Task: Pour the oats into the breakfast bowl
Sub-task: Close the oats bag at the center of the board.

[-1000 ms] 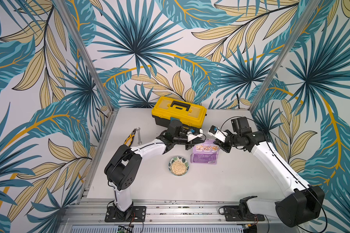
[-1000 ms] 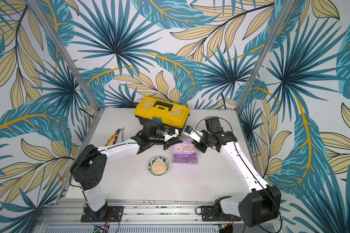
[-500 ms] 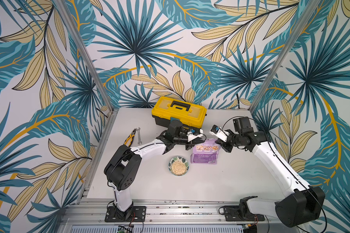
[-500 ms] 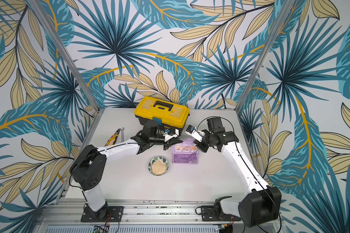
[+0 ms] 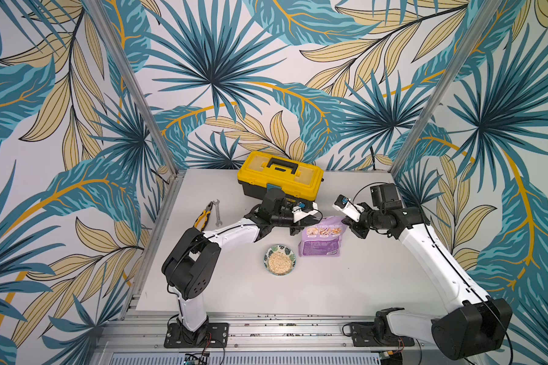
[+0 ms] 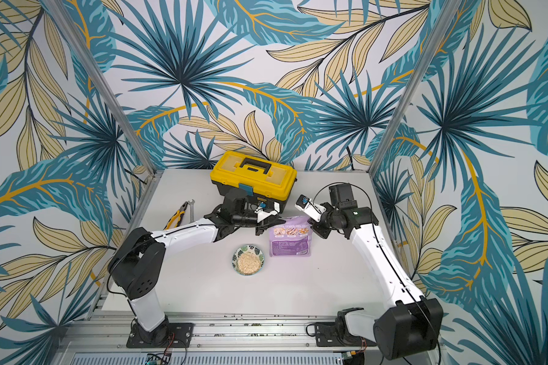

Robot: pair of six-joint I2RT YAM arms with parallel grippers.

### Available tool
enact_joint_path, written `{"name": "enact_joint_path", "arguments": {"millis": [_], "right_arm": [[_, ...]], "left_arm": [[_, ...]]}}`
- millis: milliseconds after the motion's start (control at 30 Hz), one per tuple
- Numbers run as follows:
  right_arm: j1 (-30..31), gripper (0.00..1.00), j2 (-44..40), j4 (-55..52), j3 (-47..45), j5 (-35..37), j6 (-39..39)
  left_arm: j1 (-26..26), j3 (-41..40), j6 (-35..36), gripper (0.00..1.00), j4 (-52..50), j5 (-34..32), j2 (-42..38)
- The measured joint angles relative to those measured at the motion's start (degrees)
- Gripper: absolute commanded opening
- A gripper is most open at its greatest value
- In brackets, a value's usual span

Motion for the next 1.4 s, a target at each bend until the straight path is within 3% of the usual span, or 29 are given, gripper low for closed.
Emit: {"name": "enact_joint_path", "arguments": {"millis": [200,333,367,467,633,800,1067,1167,1267,1400], "right_arm": [[-0.1,0.01,-1.1,0.0,-0.9,0.5,0.0],[-0.1,0.06,-1.2,0.2,-0.9,0.5,0.0],[-0.1,0.09,-1.2,0.2,-0.9,0.5,0.0],[-0.1,0.17,-1.2,0.3,-0.9,0.4,-0.1],[-0.3,0.43,-1.2,1.6,-0.9,-0.5,-0.2],[0.5,0.48,-0.1,1.8,2.4,-4.6,0.2],[6.9,0.50,8.0,2.7,9.0,-7.5,-0.3],[8.5,0.50,10.9,2.6,9.9,-7.8,-0.7],[9.4,0.39,12.6,2.2,10.4,-7.8,-1.2],[9.4,0.00,14.3,0.2,11.4,-8.4,-1.6]], "left_arm": [[1.9,-2.5,0.2,0.18,-0.1,-0.4,-2.5],[2.8,-2.9,0.6,0.04,-0.5,-0.3,-3.1],[2.8,-2.9,0.8,0.00,-0.7,-0.3,-3.1],[2.8,-2.9,0.9,0.00,-0.8,-0.3,-3.2],[2.8,-2.9,0.9,0.00,-0.9,-0.4,-3.2],[2.8,-2.9,0.4,0.00,-0.7,-0.3,-3.2],[2.6,-2.9,-2.3,0.00,0.2,-0.2,-3.1],[2.5,-2.9,-3.1,0.00,0.4,-0.1,-3.1],[2.5,-3.0,-3.9,0.00,0.7,0.0,-3.0],[2.6,-3.2,-4.5,0.00,1.7,-0.5,-2.8]]}}
